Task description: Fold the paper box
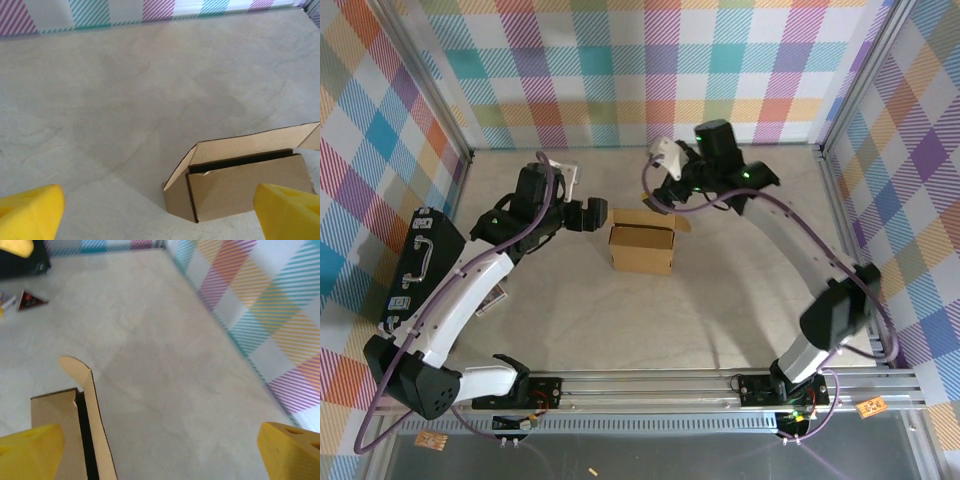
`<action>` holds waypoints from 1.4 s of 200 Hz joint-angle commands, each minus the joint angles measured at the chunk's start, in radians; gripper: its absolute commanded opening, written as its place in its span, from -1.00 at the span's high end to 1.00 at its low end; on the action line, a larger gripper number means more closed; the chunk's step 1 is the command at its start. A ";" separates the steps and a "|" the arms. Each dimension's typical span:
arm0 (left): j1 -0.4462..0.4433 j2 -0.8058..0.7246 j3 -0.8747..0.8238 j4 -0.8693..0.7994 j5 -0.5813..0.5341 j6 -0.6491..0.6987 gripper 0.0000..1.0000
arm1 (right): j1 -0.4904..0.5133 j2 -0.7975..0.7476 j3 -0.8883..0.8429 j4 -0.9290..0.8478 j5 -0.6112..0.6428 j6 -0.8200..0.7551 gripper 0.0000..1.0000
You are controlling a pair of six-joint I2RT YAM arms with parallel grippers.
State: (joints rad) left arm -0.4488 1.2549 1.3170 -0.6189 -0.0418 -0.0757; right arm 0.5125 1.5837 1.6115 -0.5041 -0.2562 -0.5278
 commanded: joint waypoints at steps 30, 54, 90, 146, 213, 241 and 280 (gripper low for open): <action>0.012 0.124 0.178 -0.169 0.059 0.150 -0.92 | -0.091 -0.194 -0.266 0.130 0.156 0.365 -0.94; 0.033 0.202 0.230 -0.219 0.106 0.204 -0.92 | -0.123 -0.238 -0.360 0.085 0.091 0.402 -0.81; 0.079 0.282 0.250 -0.236 0.214 0.226 -0.89 | -0.152 -0.279 -0.472 0.099 -0.037 0.457 -0.60; 0.085 0.308 0.191 -0.162 0.253 0.247 -0.82 | -0.154 -0.135 -0.393 0.034 -0.134 0.438 -0.32; 0.087 0.355 0.181 -0.114 0.272 0.227 -0.54 | -0.154 -0.073 -0.369 0.010 -0.183 0.410 0.26; 0.088 0.360 0.172 -0.103 0.290 0.211 -0.42 | -0.153 -0.074 -0.370 0.008 -0.184 0.399 0.50; 0.086 0.345 0.147 -0.072 0.304 0.209 -0.37 | -0.151 -0.080 -0.369 0.015 -0.214 0.386 0.74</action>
State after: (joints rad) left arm -0.3695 1.6112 1.4815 -0.7223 0.2340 0.1452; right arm 0.3649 1.5105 1.2194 -0.4877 -0.4255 -0.1200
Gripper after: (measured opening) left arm 0.689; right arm 0.144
